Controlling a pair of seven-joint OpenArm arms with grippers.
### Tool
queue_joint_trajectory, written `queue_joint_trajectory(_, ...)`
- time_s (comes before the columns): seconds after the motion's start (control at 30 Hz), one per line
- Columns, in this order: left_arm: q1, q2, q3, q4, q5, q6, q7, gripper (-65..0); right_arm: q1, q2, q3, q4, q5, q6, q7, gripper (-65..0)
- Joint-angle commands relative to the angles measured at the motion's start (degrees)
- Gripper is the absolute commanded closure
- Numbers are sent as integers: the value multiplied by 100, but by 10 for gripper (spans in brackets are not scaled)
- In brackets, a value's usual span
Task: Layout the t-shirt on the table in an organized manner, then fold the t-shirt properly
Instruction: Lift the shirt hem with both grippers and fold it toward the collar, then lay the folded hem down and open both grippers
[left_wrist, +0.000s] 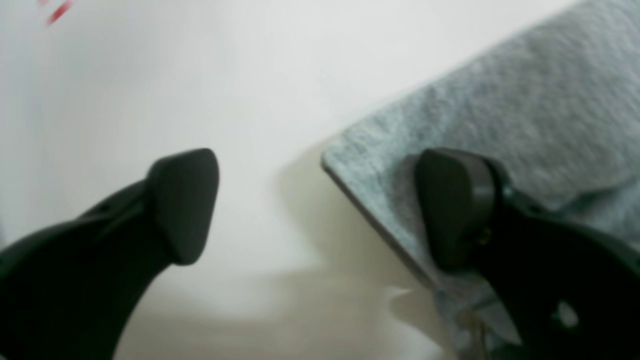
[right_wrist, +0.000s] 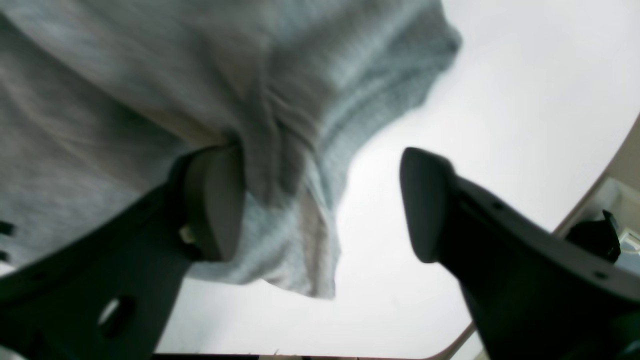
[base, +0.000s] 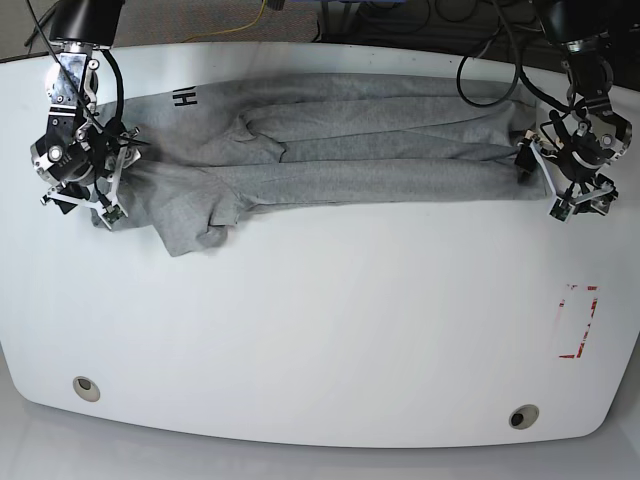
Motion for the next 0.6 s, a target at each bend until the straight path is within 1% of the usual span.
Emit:
queue_joint_trajectory(0.0, -157, -169, -179, 269, -56, 32, -101, -625, 117, 125, 290, 207, 0, -12, 26, -476)
queue_joint_trajectory(0.1, -298, -169, -398, 384, -73, 32, -110, -625, 196, 73, 668, 409, 17, -12, 114, -477)
queue_joint_trajectory(0.17, -456, -160, -513, 489, -82, 32, -110, -625, 293, -24, 764, 471, 26, -12, 202, -480)
queue_joint_trajectory(0.23, -579, -125, -557, 577, -82, 32, -110, -625, 381, -86, 782, 488, 105, -12, 316, -481)
queue_joint_trajectory(0.33, -746, 25, -583, 691, -82, 32, -110, -625, 574, -112, 870, 418, 246, -12, 483, -481)
queue_joint_trajectory(0.57, -922, 262, -627, 911, -82, 32, -110, -625, 1066, -314, 896, -206, 677, -12, 738, -479)
